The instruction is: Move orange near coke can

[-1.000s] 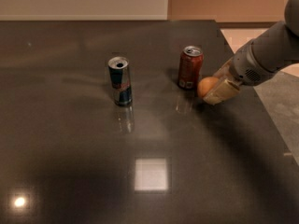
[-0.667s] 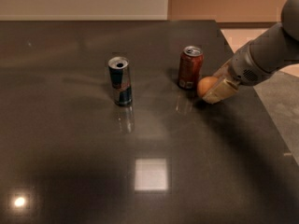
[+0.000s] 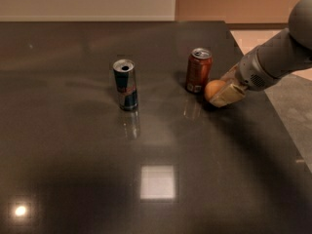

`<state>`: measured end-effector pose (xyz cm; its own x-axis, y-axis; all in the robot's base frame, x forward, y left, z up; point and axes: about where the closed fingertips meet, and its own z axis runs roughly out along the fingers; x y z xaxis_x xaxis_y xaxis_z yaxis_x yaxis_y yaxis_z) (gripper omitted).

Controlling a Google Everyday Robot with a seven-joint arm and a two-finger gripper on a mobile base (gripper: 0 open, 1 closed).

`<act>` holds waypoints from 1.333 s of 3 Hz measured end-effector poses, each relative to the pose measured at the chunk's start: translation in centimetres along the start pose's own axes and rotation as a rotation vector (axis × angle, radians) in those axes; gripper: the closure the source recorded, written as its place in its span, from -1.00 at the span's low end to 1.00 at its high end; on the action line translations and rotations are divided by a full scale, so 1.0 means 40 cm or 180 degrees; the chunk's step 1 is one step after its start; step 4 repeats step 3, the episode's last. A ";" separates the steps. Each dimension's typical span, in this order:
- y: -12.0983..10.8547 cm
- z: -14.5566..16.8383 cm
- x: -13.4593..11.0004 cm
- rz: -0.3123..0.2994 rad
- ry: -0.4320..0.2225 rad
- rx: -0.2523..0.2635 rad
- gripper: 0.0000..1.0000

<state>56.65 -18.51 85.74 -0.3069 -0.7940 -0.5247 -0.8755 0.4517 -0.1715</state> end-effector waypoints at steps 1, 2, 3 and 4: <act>-0.005 0.011 0.005 0.0002 -0.0003 -0.0018 -0.76; -0.003 0.011 0.002 -0.0004 -0.0002 -0.0020 -1.00; -0.003 0.011 0.002 -0.0005 -0.0002 -0.0020 -1.00; -0.003 0.011 0.002 -0.0005 -0.0002 -0.0020 -1.00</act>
Offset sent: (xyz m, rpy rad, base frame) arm 0.0025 -0.0005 -0.0037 0.0022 0.0036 0.0022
